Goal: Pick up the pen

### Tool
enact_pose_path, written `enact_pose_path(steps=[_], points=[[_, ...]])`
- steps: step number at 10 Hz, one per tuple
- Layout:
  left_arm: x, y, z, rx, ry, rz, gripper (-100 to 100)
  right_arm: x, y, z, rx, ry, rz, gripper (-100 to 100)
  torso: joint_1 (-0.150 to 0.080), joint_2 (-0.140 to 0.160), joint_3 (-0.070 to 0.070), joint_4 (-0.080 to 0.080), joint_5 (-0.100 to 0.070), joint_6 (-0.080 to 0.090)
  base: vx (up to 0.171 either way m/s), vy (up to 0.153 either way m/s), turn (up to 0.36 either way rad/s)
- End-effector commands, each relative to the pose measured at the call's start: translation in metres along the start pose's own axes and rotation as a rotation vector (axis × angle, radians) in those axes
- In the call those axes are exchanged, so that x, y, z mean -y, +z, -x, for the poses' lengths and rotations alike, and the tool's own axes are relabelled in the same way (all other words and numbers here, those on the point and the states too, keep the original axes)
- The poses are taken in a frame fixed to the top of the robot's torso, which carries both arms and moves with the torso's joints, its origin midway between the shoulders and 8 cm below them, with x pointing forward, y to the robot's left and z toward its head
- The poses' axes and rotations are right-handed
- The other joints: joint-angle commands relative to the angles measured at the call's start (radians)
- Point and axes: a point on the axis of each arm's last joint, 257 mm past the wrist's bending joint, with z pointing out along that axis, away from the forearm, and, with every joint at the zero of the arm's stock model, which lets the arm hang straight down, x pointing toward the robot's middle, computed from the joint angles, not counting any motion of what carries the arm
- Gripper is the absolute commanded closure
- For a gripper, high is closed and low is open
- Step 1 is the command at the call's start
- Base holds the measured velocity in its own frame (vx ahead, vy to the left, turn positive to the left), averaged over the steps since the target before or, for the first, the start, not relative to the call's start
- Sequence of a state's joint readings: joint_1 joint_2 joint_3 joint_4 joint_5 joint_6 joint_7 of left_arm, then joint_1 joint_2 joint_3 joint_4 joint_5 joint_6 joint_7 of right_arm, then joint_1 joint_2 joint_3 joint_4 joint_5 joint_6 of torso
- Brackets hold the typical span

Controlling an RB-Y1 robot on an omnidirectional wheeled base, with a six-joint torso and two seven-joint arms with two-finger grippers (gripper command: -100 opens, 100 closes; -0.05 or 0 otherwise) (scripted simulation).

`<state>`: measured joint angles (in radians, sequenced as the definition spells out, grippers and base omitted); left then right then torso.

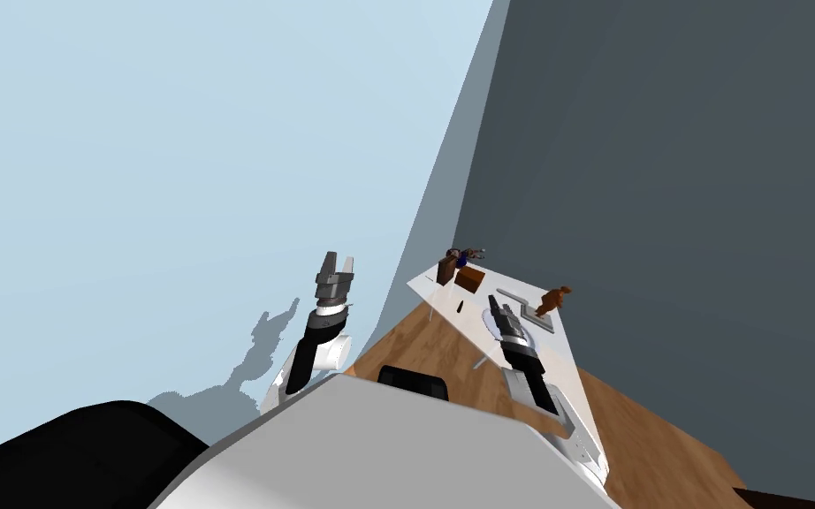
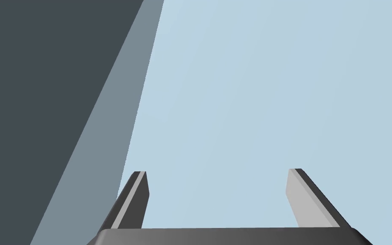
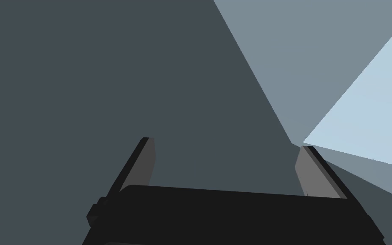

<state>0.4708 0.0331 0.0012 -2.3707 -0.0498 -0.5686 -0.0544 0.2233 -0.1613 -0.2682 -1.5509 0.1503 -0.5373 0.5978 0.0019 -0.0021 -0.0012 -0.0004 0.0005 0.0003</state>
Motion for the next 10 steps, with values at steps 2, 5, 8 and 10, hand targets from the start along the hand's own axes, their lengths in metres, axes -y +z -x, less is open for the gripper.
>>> enact_pose_path(steps=[2,5,8,10], points=[[0.0,0.0,0.0,0.0,0.0,0.0,0,0.026,-0.009,-0.01,-0.021,-0.094,-0.043,-100,0.0,0.0,0.0,0.0,0.0,0.0,0.036,0.029,0.067],[0.0,0.0,0.0,0.0,0.0,0.0,0,0.049,-0.018,-0.022,-0.05,-0.16,-0.082,-100,0.0,0.0,0.0,0.0,0.0,0.0,0.042,0.028,0.057],[0.0,0.0,0.0,0.0,0.0,0.0,0,0.066,-0.026,-0.03,-0.072,-0.214,-0.11,-100,-0.001,0.001,0.0,0.0,0.0,0.0,0.03,0.014,0.036],[0.0,0.0,0.0,0.0,0.0,0.0,0,0.082,-0.035,-0.039,-0.095,-0.265,-0.136,-100,-0.001,0.0,0.0,0.0,0.0,0.0,0.047,0.022,0.049]])
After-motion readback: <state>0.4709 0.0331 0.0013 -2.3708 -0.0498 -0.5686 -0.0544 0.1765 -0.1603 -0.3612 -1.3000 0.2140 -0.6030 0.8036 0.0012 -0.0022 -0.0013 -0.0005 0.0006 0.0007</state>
